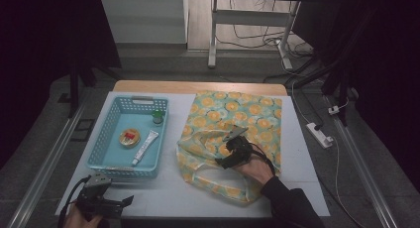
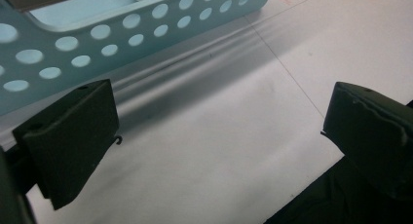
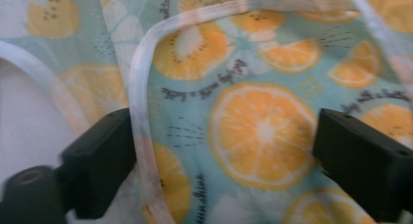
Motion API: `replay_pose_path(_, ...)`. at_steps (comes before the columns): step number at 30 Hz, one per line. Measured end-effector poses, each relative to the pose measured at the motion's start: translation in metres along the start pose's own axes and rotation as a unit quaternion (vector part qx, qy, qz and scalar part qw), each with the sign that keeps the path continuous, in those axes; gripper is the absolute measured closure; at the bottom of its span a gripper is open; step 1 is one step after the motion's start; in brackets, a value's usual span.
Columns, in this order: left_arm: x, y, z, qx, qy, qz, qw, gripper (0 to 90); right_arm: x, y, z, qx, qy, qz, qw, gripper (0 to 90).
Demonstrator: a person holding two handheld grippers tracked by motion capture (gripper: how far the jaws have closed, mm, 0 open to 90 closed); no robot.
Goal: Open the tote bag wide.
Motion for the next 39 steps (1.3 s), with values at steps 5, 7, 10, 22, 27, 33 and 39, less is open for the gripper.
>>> replay_pose_path(5,0.000,0.000,0.000,0.000,-0.002,-0.001,1.0000,0.2,-0.004,-0.005,0.000,-0.022,0.007,-0.015,0.9996,39.8)
replay_pose_path(7,0.001,0.000,0.000,0.001,-0.003,-0.001,1.0000,0.2,-0.006,-0.010,0.000,-0.035,0.007,-0.023,0.9991,52.6)
replay_pose_path(10,0.001,0.000,0.000,0.002,-0.004,-0.001,1.0000,0.2,-0.007,-0.015,0.000,-0.046,0.007,-0.036,0.9983,67.7)
replay_pose_path(22,0.001,0.000,0.000,0.000,-0.002,-0.001,1.0000,0.2,-0.013,-0.016,-0.008,-0.042,0.010,-0.032,0.9985,90.0)
replay_pose_path(27,0.000,0.000,0.000,0.000,0.000,-0.001,1.0000,0.2,-0.022,-0.011,-0.012,-0.028,0.030,-0.042,0.9983,90.0)
replay_pose_path(33,0.000,0.000,0.000,-0.002,0.000,0.000,1.0000,0.0,-0.035,-0.005,-0.019,-0.014,0.052,-0.055,0.9971,90.0)
replay_pose_path(39,0.000,-0.001,0.000,-0.003,0.001,0.000,1.0000,0.0,-0.044,-0.004,-0.024,-0.017,0.063,-0.048,0.9967,90.0)
Point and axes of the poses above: each handheld gripper's, and its own axes: x roughly forward along the jaws, z roughly out of its underside, y roughly to its right, the point moved 6 cm from there along x, roughly forward along the jaws, and after that the axes turned 3 degrees about -y, right-handed, at the moved point
